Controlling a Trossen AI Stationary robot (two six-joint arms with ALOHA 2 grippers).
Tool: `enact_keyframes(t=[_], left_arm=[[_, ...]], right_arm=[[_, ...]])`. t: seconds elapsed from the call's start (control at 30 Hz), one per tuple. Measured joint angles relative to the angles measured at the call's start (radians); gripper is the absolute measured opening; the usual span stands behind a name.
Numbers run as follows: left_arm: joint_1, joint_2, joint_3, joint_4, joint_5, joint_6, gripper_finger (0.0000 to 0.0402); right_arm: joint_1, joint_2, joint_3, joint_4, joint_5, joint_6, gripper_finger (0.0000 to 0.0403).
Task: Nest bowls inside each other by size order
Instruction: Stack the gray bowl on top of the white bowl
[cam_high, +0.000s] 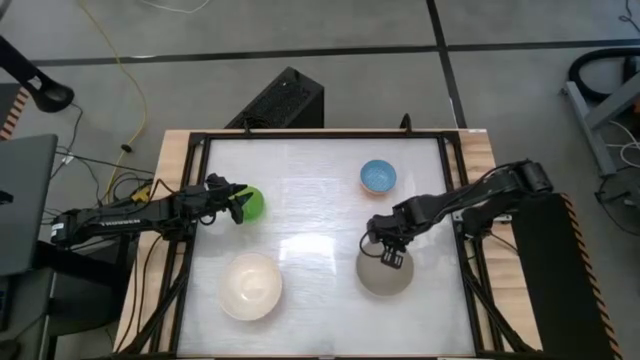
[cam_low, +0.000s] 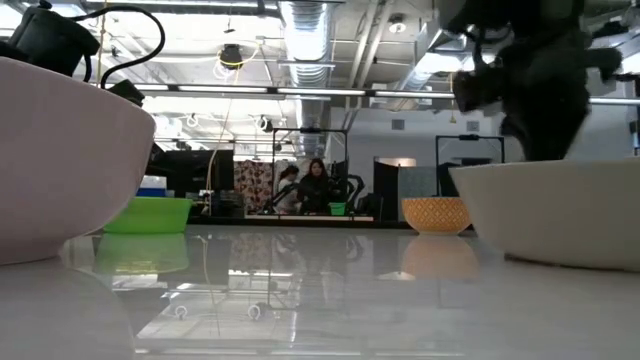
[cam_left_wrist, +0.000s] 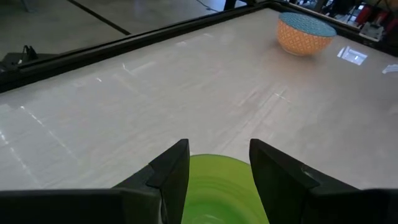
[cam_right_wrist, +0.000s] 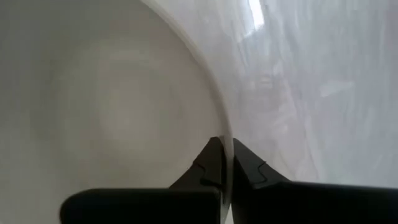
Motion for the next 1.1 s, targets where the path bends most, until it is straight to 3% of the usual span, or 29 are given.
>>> enact_keyframes(t=[0.3, 0.87, 0.97, 1.1], left_arm=[[0.000, 0.000, 0.000, 0.000, 0.001, 0.000, 0.0158], [0.000, 0.000, 0.000, 0.000, 0.002, 0.000, 0.0158], [0.000, 0.000, 0.000, 0.000, 0.002, 0.000, 0.0158], [0.000, 0.000, 0.000, 0.000, 0.002, 0.000, 0.0158]], right_arm=[[-0.022, 0.064, 0.308, 0.011, 0.031, -0.005, 0.0008], [-0.034, 0.577, 1.033, 0.044, 0.046, -0.353, 0.0009], [-0.046, 0.645, 1.125, 0.097, -0.001, -0.351, 0.0009], [-0.065, 0.719, 1.198, 0.209, -0.160, -0.277, 0.0010]])
